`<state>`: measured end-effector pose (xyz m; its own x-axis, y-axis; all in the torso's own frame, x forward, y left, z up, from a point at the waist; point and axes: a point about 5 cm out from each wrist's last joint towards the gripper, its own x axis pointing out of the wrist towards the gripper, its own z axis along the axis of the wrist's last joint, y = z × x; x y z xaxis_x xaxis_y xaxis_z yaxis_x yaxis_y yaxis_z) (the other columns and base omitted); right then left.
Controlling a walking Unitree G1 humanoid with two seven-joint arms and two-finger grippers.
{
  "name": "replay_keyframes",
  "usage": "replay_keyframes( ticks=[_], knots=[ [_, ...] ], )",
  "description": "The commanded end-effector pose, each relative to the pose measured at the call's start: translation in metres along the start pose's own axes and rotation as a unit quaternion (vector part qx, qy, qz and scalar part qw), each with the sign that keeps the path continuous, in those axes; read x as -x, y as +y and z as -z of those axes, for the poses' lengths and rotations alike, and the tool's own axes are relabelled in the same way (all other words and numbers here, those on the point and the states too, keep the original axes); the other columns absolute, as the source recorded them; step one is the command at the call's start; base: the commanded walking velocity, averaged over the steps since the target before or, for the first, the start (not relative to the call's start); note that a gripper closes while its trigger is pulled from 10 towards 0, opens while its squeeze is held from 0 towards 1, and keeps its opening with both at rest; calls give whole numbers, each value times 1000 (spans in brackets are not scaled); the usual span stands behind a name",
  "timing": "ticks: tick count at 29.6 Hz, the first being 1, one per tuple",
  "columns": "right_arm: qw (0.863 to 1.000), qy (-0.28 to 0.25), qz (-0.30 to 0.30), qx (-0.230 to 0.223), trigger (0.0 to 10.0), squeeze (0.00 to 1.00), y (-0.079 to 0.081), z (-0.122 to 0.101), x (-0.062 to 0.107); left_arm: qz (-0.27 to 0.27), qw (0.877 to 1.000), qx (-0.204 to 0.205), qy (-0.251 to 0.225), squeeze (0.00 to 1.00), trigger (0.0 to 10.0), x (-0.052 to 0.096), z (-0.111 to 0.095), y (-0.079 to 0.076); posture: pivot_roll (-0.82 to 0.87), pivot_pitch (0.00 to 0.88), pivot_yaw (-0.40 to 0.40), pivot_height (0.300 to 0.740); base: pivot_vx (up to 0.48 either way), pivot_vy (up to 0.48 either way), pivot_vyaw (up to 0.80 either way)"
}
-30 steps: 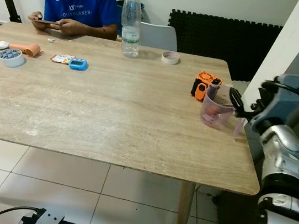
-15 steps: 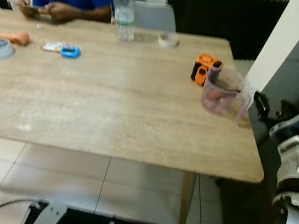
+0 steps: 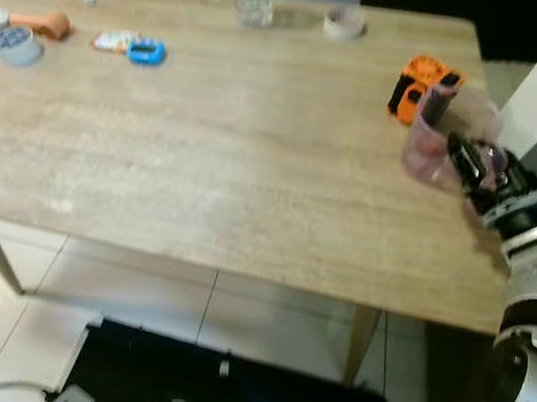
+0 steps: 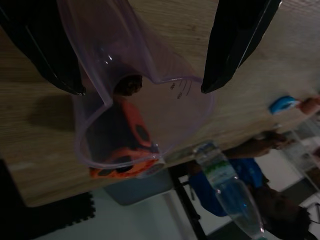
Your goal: Restocking fridge
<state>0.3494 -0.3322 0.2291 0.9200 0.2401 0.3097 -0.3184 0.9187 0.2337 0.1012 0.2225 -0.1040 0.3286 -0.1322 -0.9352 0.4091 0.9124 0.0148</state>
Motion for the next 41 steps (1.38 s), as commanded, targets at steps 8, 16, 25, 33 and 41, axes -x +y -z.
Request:
replay_keyframes(
  ticks=[8, 16, 25, 33, 41],
  knots=[
    [1000, 16, -5, 3, 10000, 0, -7, -6, 6, -4, 1000, -14, 12, 0, 10000, 9, 16, 13, 132, 289, 95, 740, 0, 0, 0],
    [997, 33, -69, 20, 10000, 0, 0, -4, 7, 3, 1000, -21, 10, 0, 10000, 8, 16, 9, 119, 285, 89, 740, 0, 0, 0],
    [967, 155, -171, 103, 10000, 0, 13, 24, 14, 6, 1000, -16, 10, 0, 10000, 6, 16, 3, 114, 271, 72, 740, 0, 0, 0],
    [970, 142, -160, 117, 10000, 0, 13, 17, 10, 6, 1000, -14, 11, 0, 10000, 5, 16, -1, 111, 267, 66, 740, 0, 0, 0],
    [970, 118, -182, 111, 10000, 0, 18, 12, 6, 10, 1000, -12, 10, 0, 10000, 1, 12, -8, 91, 256, 51, 740, 0, 0, 0]
  ],
)
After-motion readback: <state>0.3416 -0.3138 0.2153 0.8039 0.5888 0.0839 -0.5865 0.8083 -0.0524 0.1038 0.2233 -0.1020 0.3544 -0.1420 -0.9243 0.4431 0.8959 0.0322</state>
